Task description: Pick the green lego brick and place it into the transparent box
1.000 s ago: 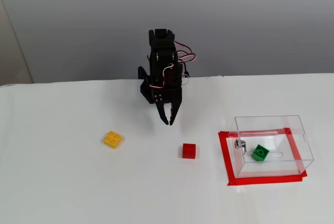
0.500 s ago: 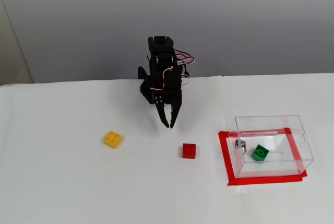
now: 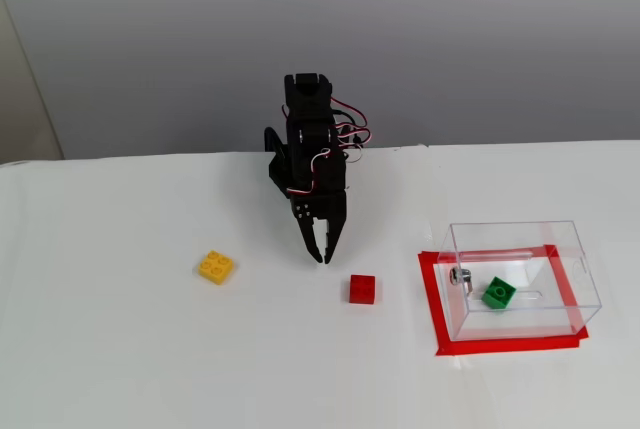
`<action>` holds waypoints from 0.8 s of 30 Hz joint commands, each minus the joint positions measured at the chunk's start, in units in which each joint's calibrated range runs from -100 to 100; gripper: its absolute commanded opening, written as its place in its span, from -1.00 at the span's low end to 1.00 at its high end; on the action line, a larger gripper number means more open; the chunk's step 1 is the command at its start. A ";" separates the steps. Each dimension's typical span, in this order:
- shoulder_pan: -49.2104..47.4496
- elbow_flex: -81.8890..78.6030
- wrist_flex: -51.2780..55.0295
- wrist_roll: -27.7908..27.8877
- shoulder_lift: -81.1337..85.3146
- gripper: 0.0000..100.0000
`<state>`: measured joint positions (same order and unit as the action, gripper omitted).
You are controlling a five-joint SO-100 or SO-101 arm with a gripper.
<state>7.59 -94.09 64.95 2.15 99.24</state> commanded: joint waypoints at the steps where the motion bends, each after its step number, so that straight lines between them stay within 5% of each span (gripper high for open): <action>1: 1.47 -1.12 -1.07 -0.11 0.51 -0.97; 24: 1.10 1.95 9.81 -0.11 0.51 -0.98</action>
<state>7.91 -93.47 74.46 2.20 99.24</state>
